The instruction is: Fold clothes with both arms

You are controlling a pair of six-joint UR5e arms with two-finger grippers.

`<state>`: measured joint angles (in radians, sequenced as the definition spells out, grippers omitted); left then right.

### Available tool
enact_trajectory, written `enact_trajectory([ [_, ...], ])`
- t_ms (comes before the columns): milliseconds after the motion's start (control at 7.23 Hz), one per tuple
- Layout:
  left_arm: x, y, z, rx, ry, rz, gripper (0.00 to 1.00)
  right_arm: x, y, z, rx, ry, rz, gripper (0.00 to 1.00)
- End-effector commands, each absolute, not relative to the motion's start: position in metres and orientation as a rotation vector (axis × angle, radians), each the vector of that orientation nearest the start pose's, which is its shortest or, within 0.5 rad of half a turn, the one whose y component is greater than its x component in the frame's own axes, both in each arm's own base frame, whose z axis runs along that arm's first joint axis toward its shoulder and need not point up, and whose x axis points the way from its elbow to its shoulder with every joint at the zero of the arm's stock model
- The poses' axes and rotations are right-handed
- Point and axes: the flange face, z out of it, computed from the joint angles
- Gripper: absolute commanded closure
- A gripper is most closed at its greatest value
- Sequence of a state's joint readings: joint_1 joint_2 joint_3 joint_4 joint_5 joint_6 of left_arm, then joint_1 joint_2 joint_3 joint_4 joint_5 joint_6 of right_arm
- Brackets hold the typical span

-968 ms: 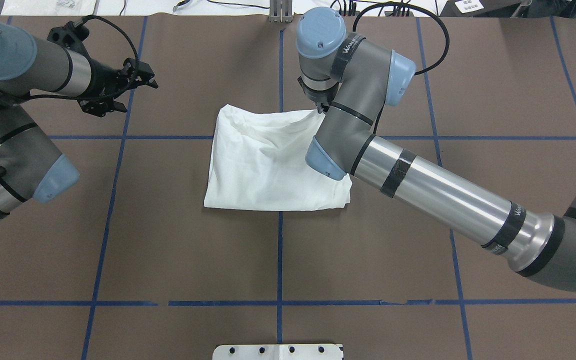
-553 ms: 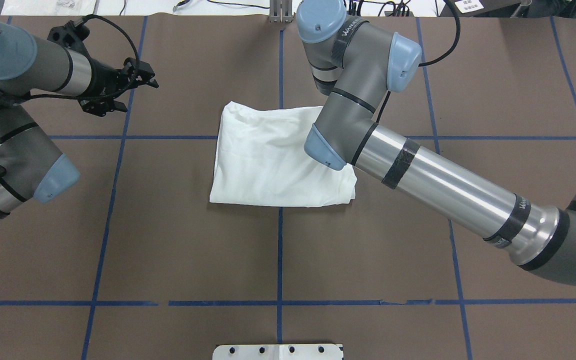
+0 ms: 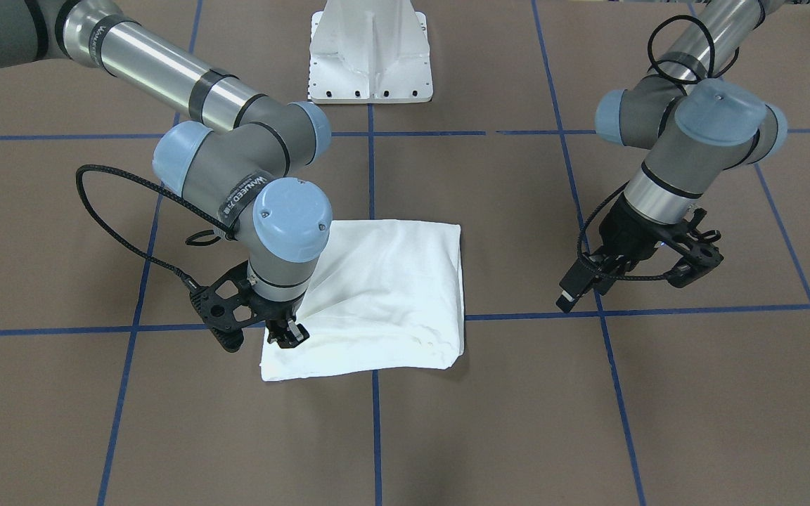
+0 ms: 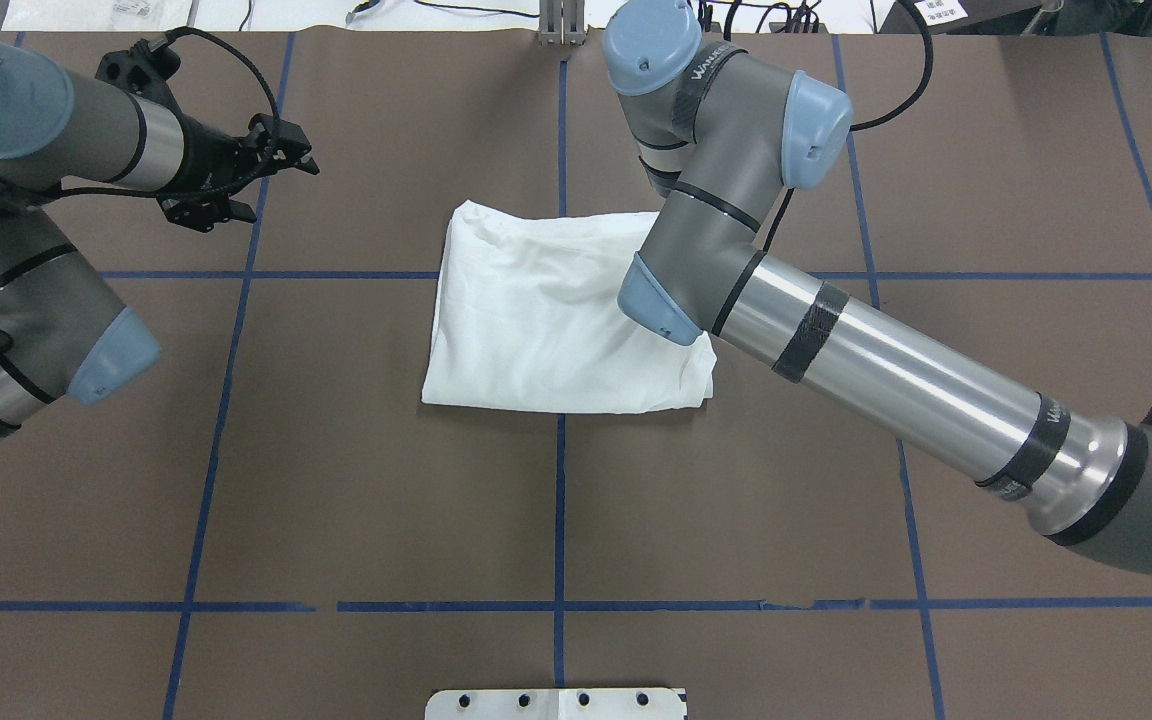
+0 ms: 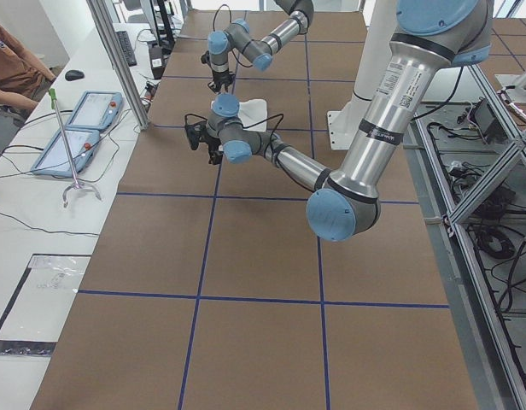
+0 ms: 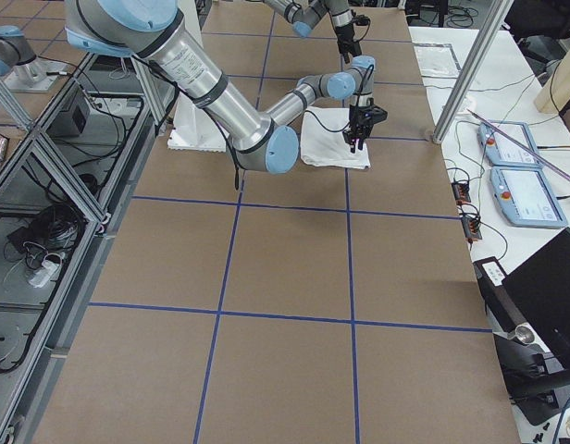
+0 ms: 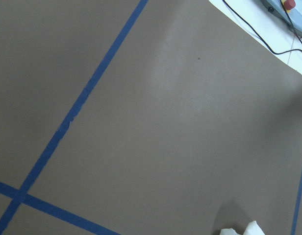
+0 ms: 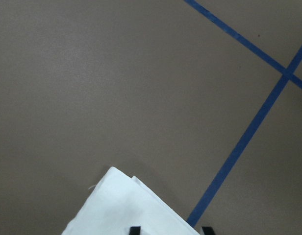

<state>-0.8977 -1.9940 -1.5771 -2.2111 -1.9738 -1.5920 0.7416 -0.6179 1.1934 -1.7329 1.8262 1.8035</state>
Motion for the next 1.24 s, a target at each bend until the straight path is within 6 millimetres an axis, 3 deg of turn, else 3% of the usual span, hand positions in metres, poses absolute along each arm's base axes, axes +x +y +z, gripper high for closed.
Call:
enact_trajectory([
  [0, 0.334, -0.576, 0.341, 0.122, 1.129, -0.607, 0.0, -0.499, -0.641, 0.242, -0.124, -0.491, 0.869, 0.0],
  [138, 0.329, -0.579, 0.34, 0.13, 1.13, -0.609, 0.0, -0.478, -0.654, 0.236, -0.092, -0.515, 0.825, 0.0],
  [276, 0.32, -0.584, 0.341, 0.152, 1.125, -0.572, 0.0, -0.442, -0.67, 0.232, -0.049, -0.537, 0.76, 0.0],
  [415, 0.296, -0.593, 0.343, 0.174, 1.12, -0.517, 0.0, -0.398, -0.687, 0.246, -0.023, -0.545, 0.679, 0.0],
  [553, 0.267, -0.603, 0.347, 0.213, 1.114, -0.446, 0.0, -0.337, -0.713, 0.266, -0.016, -0.557, 0.584, 0.0],
  [691, 0.224, -0.607, 0.376, 0.251, 1.076, -0.39, 0.0, -0.268, -0.729, 0.299, -0.006, -0.572, 0.474, 0.0],
  [829, 0.175, -0.611, 0.403, 0.326, 1.027, -0.291, 0.0, -0.195, -0.733, 0.341, 0.03, -0.575, 0.323, 0.0],
  [1106, 0.091, -0.616, 0.452, 0.437, 0.855, -0.095, 0.0, -0.066, -0.712, 0.425, 0.064, -0.618, 0.086, 0.0],
])
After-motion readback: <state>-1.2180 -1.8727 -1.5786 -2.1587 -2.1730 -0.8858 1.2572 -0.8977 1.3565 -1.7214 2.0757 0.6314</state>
